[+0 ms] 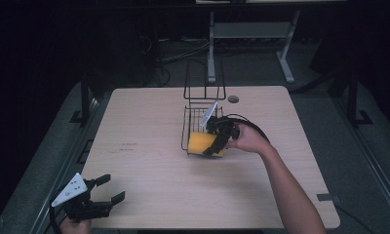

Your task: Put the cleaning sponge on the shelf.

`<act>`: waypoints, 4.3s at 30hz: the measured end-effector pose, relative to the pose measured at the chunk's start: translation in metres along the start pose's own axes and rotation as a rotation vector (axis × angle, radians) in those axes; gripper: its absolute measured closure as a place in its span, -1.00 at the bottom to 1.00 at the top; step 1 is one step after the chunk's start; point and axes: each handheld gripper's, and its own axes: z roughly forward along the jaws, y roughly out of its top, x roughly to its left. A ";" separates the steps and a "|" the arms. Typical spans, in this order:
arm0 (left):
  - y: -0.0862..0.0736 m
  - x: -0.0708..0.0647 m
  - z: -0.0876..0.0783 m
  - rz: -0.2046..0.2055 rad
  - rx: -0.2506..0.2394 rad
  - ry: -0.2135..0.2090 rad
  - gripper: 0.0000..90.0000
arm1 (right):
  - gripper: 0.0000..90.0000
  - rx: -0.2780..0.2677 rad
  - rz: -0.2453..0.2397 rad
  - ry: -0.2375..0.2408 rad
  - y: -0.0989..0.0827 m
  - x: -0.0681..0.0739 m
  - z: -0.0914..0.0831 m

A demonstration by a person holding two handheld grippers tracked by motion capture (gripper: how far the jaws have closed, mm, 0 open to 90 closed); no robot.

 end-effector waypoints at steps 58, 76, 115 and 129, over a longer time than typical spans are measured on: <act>-0.001 -0.002 -0.001 0.004 0.003 0.004 -0.69 | -0.60 0.019 0.060 -0.044 0.018 -0.052 0.017; 0.000 -0.004 0.001 0.011 0.010 -0.001 -0.69 | -0.66 -0.041 0.089 -0.041 0.011 -0.047 0.004; 0.001 -0.006 0.005 0.017 0.021 -0.012 -0.69 | -0.67 -0.152 0.167 -0.063 -0.035 -0.039 -0.018; 0.001 -0.008 0.004 0.020 0.019 -0.013 -0.69 | -0.67 -0.156 0.185 -0.098 -0.061 -0.026 -0.040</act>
